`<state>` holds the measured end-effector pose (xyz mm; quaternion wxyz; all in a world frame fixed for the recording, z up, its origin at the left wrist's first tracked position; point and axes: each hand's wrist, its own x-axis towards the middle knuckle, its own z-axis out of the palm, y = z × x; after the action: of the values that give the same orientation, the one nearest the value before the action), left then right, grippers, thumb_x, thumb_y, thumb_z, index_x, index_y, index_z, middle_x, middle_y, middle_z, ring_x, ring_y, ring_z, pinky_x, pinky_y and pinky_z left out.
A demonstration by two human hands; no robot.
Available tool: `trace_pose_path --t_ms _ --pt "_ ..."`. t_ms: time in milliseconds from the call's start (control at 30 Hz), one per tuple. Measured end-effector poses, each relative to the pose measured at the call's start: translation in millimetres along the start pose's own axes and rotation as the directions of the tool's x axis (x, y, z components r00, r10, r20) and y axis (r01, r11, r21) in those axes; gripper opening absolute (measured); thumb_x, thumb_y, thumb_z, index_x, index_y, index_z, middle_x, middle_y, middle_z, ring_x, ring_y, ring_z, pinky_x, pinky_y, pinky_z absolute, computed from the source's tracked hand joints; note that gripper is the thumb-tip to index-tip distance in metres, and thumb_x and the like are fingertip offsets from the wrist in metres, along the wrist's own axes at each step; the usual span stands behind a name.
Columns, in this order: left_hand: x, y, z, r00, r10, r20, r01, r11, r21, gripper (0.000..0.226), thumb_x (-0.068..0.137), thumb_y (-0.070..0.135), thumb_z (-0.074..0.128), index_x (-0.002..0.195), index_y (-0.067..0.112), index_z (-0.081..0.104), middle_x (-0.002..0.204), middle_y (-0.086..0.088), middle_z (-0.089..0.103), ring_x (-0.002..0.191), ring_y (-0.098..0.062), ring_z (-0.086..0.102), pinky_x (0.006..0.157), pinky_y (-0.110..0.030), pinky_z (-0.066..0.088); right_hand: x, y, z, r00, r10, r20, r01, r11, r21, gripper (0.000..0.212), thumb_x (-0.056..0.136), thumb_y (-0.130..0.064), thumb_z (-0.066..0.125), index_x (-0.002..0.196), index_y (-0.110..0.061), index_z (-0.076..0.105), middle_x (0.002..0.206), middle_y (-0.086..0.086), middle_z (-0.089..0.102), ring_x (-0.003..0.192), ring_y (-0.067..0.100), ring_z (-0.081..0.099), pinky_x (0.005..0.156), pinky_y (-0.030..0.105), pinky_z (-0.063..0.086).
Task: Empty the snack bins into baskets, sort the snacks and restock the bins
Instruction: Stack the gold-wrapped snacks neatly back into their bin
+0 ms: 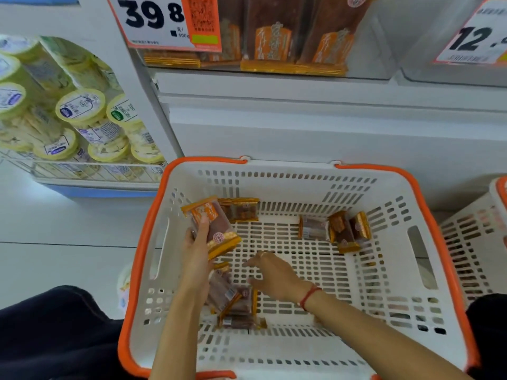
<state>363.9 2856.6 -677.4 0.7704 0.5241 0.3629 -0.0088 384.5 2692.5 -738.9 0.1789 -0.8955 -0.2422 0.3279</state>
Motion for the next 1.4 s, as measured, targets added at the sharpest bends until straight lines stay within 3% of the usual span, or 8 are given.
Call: trace_pose_path --t_ms 167,367,533,700,967,1133,1267,1400 --pt "1 4 -4 1.0 0.003 0.009 -0.002 0.99 -0.142 0.041 0.095 0.035 0.056 0.133 0.022 0.052 0.117 -0.001 0.07 0.1 -0.016 0.07 0.075 -0.03 0.057 13 8 57 0.985 -0.099 0.142 0.128 0.969 -0.211 0.035 0.089 -0.027 0.06 0.118 -0.009 0.057 0.122 0.013 0.05 0.109 0.031 0.048 0.08 0.04 0.041" --pt "-1 9 -2 0.997 -0.065 0.036 0.071 0.978 -0.195 0.032 0.097 0.022 0.055 0.128 0.016 0.058 0.111 -0.006 0.072 0.096 -0.019 0.07 0.085 -0.036 0.056 7 22 38 0.974 0.028 0.225 -0.079 0.972 0.222 0.026 0.079 -0.02 0.073 0.098 -0.024 0.055 0.107 0.003 0.063 0.091 0.021 0.058 0.074 0.032 0.047" --pt "-2 12 10 0.995 -0.099 0.029 0.101 0.989 -0.108 0.024 0.094 0.02 0.06 0.117 0.016 0.065 0.093 -0.004 0.075 0.078 -0.015 0.07 0.07 -0.031 0.055 -24 40 -67 0.961 0.269 0.069 -0.216 0.564 0.797 0.015 0.087 -0.019 0.072 0.102 -0.021 0.073 0.083 -0.002 0.072 0.079 0.01 0.066 0.069 0.02 0.051" --pt "-13 19 34 0.989 -0.141 0.048 0.144 0.988 -0.063 0.028 0.092 0.02 0.064 0.118 0.01 0.065 0.096 -0.011 0.073 0.076 -0.017 0.072 0.059 -0.027 0.054 -57 10 -144 0.984 0.161 -0.078 0.045 0.202 0.978 0.024 0.094 -0.028 0.058 0.1 -0.01 0.072 0.104 0.006 0.071 0.099 0.016 0.067 0.084 0.026 0.051" --pt "-37 50 73 0.981 -0.07 0.182 0.101 0.981 -0.168 0.035 0.098 0.016 0.052 0.131 0.005 0.054 0.121 -0.019 0.066 0.109 -0.033 0.065 0.087 -0.045 0.054 -69 -23 -146 0.97 0.244 -0.023 -0.068 0.359 0.931 0.025 0.093 -0.028 0.062 0.112 -0.011 0.067 0.108 0.011 0.072 0.103 0.026 0.068 0.092 0.04 0.055" --pt "-51 67 84 0.932 -0.016 0.363 -0.028 0.993 0.117 0.027 0.102 0.025 0.045 0.111 0.003 0.059 0.069 -0.008 0.069 0.056 -0.007 0.066 0.051 -0.018 0.051 -79 -17 -153 0.955 0.25 -0.162 0.036 0.443 0.896 0.029 0.092 -0.03 0.064 0.111 -0.008 0.066 0.1 0.008 0.075 0.094 0.022 0.071 0.086 0.037 0.058" --pt "-46 74 78 0.915 -0.076 0.397 -0.045 0.957 0.287 0.043 0.091 0.036 0.062 0.125 0.01 0.056 0.109 -0.014 0.071 0.096 -0.025 0.07 0.092 -0.04 0.054 -89 -7 -171 0.958 0.214 -0.194 0.047 0.546 0.836 0.031 0.091 -0.029 0.064 0.113 -0.008 0.066 0.102 0.006 0.075 0.096 0.018 0.071 0.085 0.034 0.057" --pt "-39 86 60 0.869 -0.166 0.466 -0.008 0.937 0.349 0.068 0.092 0.066 0.033 0.115 0.012 0.067 0.105 -0.014 0.073 0.098 -0.025 0.07 0.089 -0.04 0.054 -101 13 -197 0.98 0.086 -0.178 0.081 0.647 0.758 0.033 0.086 -0.032 0.066 0.112 -0.011 0.069 0.104 0.006 0.074 0.1 0.022 0.069 0.091 0.043 0.054"
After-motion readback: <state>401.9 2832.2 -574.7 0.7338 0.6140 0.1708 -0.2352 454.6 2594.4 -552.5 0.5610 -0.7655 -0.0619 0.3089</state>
